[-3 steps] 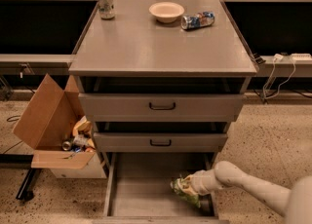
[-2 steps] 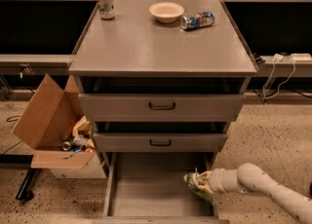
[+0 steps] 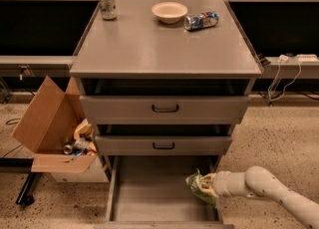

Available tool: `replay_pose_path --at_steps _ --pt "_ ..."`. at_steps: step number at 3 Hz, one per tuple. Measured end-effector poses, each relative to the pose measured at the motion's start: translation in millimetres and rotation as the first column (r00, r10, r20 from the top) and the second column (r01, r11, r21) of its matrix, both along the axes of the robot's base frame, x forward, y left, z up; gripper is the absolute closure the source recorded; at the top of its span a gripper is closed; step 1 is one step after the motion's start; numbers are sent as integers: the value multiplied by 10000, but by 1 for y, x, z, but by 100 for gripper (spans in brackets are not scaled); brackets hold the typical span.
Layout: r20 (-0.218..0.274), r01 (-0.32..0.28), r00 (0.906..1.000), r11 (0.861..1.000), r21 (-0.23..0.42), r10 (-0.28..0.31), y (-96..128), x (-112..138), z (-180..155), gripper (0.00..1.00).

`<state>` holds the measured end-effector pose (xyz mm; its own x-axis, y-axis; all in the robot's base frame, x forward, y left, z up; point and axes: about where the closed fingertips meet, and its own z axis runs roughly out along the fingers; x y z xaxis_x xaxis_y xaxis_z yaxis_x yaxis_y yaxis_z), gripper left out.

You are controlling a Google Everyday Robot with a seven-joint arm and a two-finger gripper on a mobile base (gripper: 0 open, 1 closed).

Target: Pick green jalapeno chip bag from bottom drawer and place on counter

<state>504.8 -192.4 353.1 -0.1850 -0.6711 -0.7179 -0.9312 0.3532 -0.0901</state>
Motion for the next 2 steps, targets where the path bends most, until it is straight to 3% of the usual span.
replay_pose_path --at_steps 1,2 --pt "514 -807 9957 9942 711 771 24 -26 69 100" --pt "1467 -2102 9698 9726 990 1947 59 -69 155 100"
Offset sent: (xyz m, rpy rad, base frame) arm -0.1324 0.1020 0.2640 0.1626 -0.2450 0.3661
